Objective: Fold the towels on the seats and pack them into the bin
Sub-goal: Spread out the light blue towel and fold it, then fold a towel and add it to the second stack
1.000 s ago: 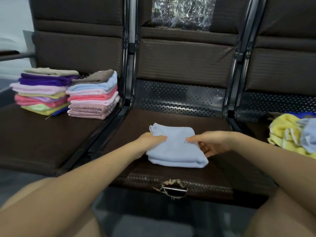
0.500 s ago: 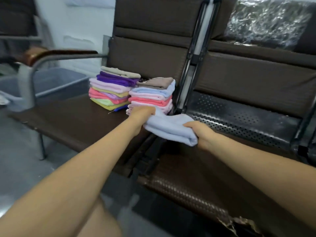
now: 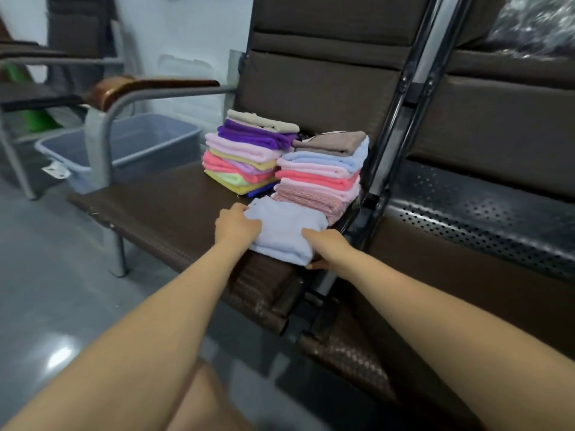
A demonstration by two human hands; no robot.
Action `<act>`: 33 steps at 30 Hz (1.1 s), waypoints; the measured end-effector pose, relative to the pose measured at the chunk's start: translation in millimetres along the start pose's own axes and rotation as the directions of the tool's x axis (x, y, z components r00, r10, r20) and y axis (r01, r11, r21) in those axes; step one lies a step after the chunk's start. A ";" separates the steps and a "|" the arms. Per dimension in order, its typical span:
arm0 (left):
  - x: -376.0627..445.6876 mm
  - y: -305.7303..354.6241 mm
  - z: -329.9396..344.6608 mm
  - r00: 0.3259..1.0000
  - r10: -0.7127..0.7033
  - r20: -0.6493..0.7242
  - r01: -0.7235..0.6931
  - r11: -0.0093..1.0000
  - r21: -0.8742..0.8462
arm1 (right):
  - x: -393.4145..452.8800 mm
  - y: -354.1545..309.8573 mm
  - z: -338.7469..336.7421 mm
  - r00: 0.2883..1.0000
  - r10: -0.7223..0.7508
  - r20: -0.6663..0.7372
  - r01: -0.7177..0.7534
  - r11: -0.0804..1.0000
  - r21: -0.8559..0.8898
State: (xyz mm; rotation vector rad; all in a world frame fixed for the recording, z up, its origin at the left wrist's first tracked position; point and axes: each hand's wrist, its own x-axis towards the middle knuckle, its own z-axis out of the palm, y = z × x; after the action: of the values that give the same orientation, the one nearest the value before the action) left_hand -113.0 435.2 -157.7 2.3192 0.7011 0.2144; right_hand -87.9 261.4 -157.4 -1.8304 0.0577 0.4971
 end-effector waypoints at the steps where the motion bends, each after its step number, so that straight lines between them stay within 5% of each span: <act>1: -4.8 5.6 1.4 0.997 0.026 -0.069 -0.018 0.993 0.114 | -7.8 -0.4 -10.4 0.996 0.044 0.080 -0.043 0.999 -0.003; 3: -15.4 14.7 4.3 0.968 0.177 -0.177 -0.110 0.936 0.335 | -20.1 1.1 -32.3 0.986 0.094 0.140 -0.080 0.992 -0.102; 7: -41.6 44.2 18.2 0.890 0.439 -0.124 -0.354 0.836 0.419 | -50.9 3.1 -97.2 0.990 0.047 0.130 -0.023 0.984 -0.179; 10: -75.3 80.0 31.1 0.861 0.507 -0.041 -0.484 0.840 0.244 | -87.1 9.5 -158.0 0.996 0.003 0.090 0.016 0.976 -0.216; 14: -148.8 140.7 64.6 0.813 0.543 0.210 -0.564 0.824 0.054 | -136.9 46.3 -252.3 0.983 -0.036 -0.178 -0.003 0.978 -0.210; 18: -213.5 186.5 103.9 0.756 0.517 0.401 -0.530 0.843 -0.087 | -164.7 75.0 -306.3 0.910 0.077 -0.407 -0.121 0.989 -0.084; 22: -283.8 236.4 151.5 0.701 0.418 0.578 -0.294 0.908 -0.300 | -197.2 76.8 -349.9 0.902 0.048 -0.429 -0.025 0.998 0.058; 24: -308.7 255.3 168.0 0.667 0.371 0.646 -0.168 0.920 -0.355 | -215.2 81.5 -368.6 0.909 0.030 -0.416 -0.019 0.999 0.032; 27: -333.5 285.2 195.7 0.635 0.385 0.670 -0.175 0.916 -0.361 | -240.1 98.8 -403.9 0.883 -0.010 -0.469 -0.026 0.997 -0.070; 30: -360.6 321.9 228.3 0.589 0.413 0.694 -0.195 0.907 -0.374 | -264.6 131.0 -458.8 0.735 -0.093 -0.672 -0.073 0.974 -0.215; 33: -385.6 356.8 265.1 0.544 0.408 0.733 -0.159 0.908 -0.387 | -296.7 169.8 -519.0 0.455 -0.172 -0.874 -0.277 0.905 -0.322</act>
State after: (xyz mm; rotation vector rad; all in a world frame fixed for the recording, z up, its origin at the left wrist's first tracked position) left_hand -196.0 -144.6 -102.4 1.9284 -0.1881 -0.5609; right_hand -247.7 -334.6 -83.6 -2.3518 0.8076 -0.5565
